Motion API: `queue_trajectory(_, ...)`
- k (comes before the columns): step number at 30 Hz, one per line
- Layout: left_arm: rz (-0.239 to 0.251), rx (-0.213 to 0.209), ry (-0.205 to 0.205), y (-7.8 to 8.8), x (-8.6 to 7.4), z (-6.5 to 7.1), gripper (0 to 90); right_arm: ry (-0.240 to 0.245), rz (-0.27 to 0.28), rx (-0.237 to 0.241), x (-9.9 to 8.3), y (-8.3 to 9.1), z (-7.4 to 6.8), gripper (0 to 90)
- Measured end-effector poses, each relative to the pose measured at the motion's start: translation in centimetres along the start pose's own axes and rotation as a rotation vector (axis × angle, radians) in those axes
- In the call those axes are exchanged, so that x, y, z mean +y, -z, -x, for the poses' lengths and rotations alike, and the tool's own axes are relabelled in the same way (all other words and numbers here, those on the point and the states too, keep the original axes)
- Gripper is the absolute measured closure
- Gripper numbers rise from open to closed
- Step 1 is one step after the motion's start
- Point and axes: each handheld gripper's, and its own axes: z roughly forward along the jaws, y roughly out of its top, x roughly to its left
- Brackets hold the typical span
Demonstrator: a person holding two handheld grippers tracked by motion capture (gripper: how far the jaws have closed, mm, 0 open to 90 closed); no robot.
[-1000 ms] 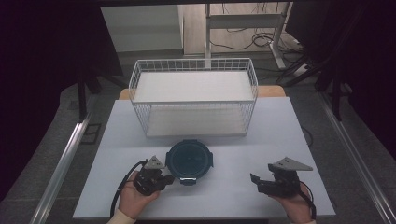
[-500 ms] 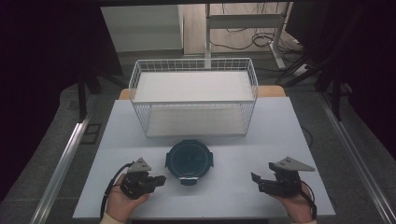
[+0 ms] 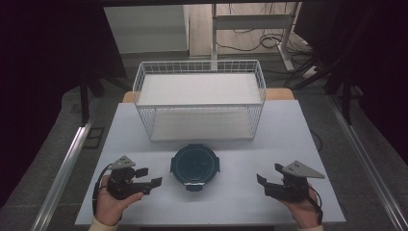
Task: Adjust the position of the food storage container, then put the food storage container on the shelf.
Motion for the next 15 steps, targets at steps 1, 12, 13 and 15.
queue_trajectory(1, 0.004, 0.007, 0.007, 0.1, 0.01, -0.02, 24.3, 0.002, -0.007, 0.0, -0.01, -0.05, -0.04, 21.2)
queue_trajectory(12, 0.021, 0.0, 0.029, 0.3, 0.0, 0.56, 21.1, -0.035, -0.007, 0.029, 0.08, 0.45, -0.44, 20.1)
queue_trajectory(13, 0.022, -0.001, 0.027, 0.34, 0.04, 0.68, 20.7, -0.043, -0.001, 0.04, 0.17, 0.59, -0.63, 19.9)
queue_trajectory(15, 0.031, -0.004, 0.025, 0.36, 0.15, 0.87, 19.7, -0.049, 0.007, 0.059, 0.34, 0.71, -0.97, 19.4)
